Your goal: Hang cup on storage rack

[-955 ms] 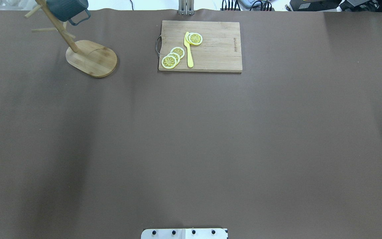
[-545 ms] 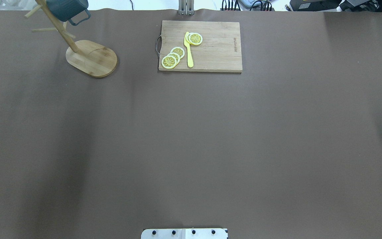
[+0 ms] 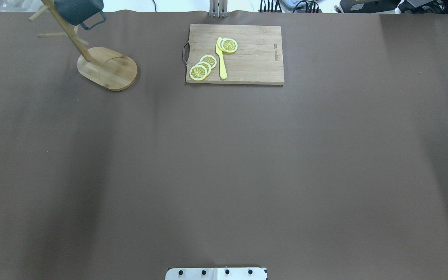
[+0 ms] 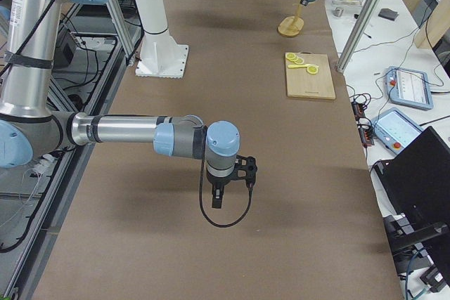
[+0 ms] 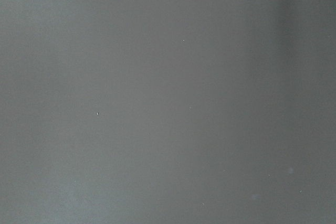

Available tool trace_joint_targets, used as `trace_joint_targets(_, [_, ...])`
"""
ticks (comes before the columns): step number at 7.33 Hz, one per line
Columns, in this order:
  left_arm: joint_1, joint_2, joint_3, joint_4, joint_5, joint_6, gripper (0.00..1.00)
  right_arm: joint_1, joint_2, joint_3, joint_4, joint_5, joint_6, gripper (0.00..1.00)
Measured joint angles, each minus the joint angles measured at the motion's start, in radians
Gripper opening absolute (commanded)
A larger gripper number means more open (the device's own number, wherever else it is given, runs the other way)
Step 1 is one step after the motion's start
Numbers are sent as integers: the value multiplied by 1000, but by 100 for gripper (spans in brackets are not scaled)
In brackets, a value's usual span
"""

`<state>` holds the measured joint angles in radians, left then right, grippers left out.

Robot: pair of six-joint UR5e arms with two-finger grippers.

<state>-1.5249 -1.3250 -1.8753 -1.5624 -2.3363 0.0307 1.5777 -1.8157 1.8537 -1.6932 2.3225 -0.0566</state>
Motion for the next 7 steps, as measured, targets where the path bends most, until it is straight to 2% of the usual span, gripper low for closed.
trace_joint_targets(7, [0,1,1,0,0,0,99,-1,-39,-4,4,0,-6,100])
